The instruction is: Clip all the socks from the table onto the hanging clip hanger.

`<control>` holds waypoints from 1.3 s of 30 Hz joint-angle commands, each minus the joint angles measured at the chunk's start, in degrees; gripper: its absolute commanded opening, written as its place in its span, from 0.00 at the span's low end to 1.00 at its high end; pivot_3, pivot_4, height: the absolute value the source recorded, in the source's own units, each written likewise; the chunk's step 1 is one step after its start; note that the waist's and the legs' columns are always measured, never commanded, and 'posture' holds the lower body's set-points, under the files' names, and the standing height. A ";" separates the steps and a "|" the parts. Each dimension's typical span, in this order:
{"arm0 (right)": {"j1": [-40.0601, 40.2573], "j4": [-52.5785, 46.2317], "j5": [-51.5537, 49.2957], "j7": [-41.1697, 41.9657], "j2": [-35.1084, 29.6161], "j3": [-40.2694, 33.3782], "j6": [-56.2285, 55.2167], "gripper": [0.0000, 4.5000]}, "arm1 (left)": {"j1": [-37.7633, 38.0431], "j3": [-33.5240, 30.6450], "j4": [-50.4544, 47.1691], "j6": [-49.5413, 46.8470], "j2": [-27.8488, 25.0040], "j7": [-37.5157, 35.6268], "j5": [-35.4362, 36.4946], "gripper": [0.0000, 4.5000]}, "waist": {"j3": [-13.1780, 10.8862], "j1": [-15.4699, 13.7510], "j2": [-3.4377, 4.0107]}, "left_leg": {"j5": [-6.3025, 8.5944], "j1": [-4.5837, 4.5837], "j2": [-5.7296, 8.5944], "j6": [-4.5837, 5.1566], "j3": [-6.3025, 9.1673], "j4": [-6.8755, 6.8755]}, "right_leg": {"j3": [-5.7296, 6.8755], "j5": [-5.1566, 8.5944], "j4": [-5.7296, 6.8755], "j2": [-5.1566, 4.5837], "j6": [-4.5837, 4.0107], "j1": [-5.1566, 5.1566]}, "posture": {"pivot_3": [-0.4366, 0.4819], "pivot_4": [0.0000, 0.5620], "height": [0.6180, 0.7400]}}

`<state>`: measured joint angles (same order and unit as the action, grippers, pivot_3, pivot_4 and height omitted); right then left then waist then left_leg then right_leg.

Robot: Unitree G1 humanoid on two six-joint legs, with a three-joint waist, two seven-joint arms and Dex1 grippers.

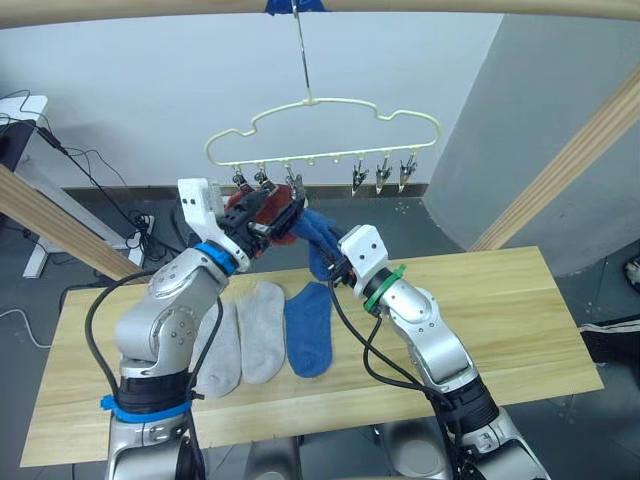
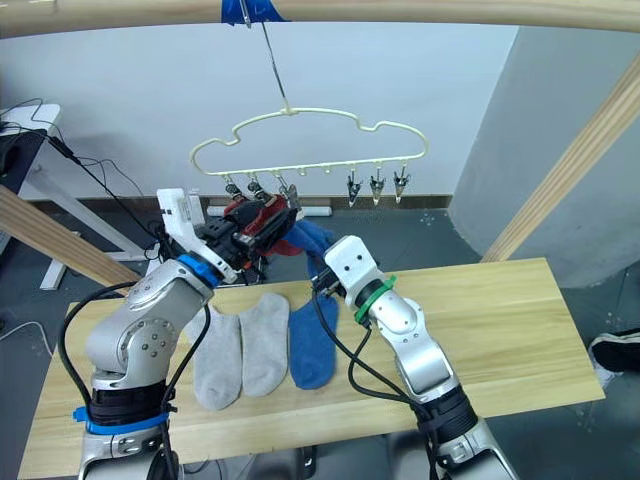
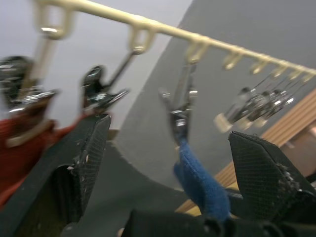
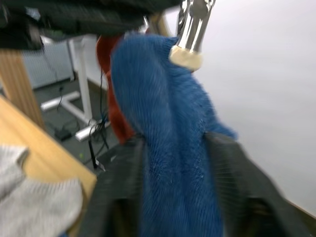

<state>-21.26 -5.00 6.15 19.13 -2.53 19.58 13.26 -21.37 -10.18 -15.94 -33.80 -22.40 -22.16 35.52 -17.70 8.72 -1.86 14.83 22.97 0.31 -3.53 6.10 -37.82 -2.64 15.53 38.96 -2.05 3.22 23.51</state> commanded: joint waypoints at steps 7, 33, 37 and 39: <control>4.78 -17.24 -3.58 11.15 -12.92 -1.18 8.42 0.57 | 6.57 2.79 -6.33 9.07 -9.29 -12.26 -6.04 0.92 | 0.01 -0.59 0.01 | 0.00 0.02 0.00 0.00 -0.01 0.02 | -0.01 0.00 -0.04 -0.03 0.00 0.02 | 0.21 0.45 0.99; -12.42 -19.55 -14.52 0.73 -7.35 -14.36 31.97 0.43 | 5.69 7.61 -5.55 16.70 -13.29 -26.54 -8.85 0.92 | 0.12 -0.15 0.01 | -0.01 0.04 -0.01 0.02 -0.02 0.00 | 0.03 -0.05 0.02 -0.02 -0.09 0.06 | 0.19 0.41 0.99; -13.38 -18.49 -13.82 -0.60 -7.68 -14.23 32.47 0.36 | 5.42 7.66 -5.41 17.02 -13.08 -26.24 -9.36 0.92 | 0.12 0.07 0.01 | 0.00 0.04 -0.01 0.02 -0.02 0.00 | 0.02 -0.05 0.01 -0.02 -0.09 0.06 | 0.19 0.41 0.99; -13.74 -18.20 -13.72 -1.45 -7.59 -14.24 33.18 0.36 | 5.29 7.74 -5.35 16.87 -12.94 -26.20 -9.37 0.92 | 0.12 0.13 0.01 | -0.01 0.04 -0.01 0.02 -0.02 0.00 | 0.02 -0.05 0.02 -0.02 -0.09 0.06 | 0.19 0.41 0.99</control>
<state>-33.44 -22.02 -7.81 18.71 -10.18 5.79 46.19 -15.47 -2.52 -20.05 -18.12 -35.68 -48.27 26.24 -17.58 8.85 -1.84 14.82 23.01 0.30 -3.51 6.08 -37.83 -2.61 15.48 38.99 -2.07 3.13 23.57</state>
